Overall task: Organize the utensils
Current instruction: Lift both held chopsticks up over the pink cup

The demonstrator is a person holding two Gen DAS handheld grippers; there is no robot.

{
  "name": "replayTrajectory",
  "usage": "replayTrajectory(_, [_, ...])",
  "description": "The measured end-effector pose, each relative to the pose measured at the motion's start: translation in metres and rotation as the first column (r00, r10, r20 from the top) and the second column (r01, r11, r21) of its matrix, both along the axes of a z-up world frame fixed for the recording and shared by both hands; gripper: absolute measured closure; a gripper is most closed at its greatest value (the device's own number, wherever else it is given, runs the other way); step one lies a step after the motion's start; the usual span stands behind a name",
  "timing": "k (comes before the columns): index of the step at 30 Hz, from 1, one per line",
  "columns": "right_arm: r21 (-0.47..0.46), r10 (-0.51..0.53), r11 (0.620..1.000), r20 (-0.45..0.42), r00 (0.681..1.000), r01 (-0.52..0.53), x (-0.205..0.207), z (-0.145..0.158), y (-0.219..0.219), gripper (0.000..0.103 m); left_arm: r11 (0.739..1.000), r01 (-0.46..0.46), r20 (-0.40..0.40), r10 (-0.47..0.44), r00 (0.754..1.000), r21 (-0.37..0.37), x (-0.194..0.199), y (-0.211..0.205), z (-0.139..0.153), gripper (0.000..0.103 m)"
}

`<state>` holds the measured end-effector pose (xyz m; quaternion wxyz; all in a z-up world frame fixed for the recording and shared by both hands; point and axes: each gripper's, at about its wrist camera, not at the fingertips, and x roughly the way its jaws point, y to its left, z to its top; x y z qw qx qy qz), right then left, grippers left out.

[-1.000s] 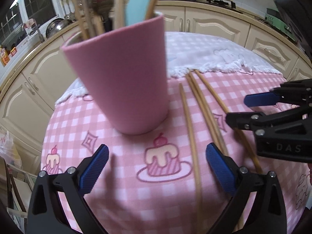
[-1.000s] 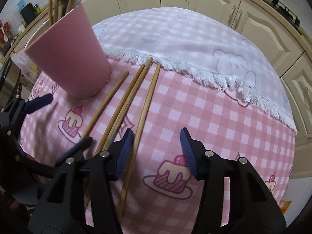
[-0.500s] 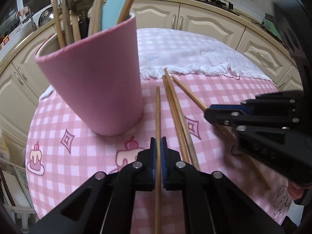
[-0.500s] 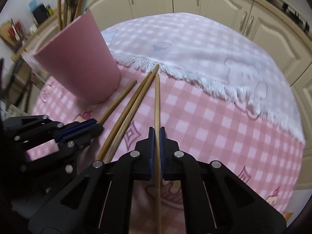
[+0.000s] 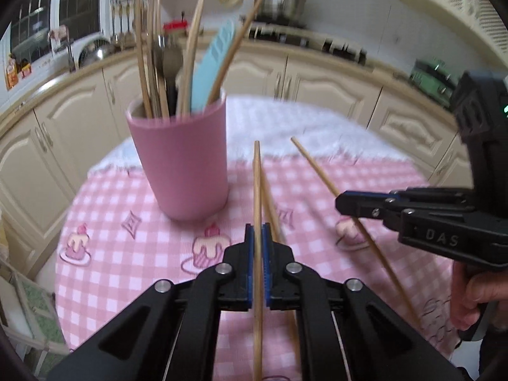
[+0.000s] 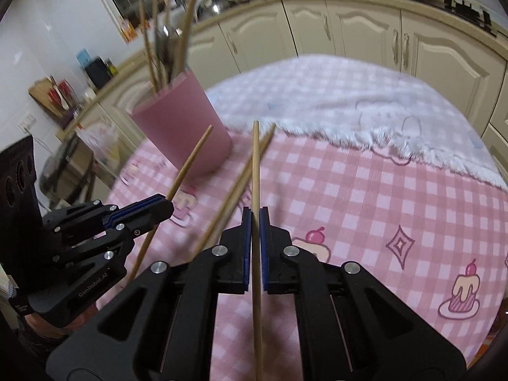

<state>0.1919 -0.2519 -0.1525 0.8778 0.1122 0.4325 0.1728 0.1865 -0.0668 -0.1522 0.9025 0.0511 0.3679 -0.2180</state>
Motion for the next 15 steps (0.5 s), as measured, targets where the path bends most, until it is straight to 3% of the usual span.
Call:
replayTrajectory(6, [0.092, -0.033, 0.996, 0.148, 0.988, 0.019, -0.018, 0.035, -0.007, 0.098, 0.996, -0.015, 0.149, 0.028, 0.988, -0.089, -0.02, 0.015, 0.033, 0.099])
replayTrajectory(11, [0.189, -0.073, 0.982, 0.273, 0.959, 0.021, -0.025, 0.071, -0.012, 0.098, 0.987, -0.022, 0.278, 0.067, 0.958, -0.161, -0.03, 0.029, 0.069, 0.099])
replayTrajectory(15, [0.235, -0.08, 0.972, 0.353, 0.932, -0.006, -0.023, 0.101, -0.011, 0.098, 0.973, -0.029, 0.333, 0.106, 0.937, -0.228, -0.027, 0.042, 0.098, 0.099])
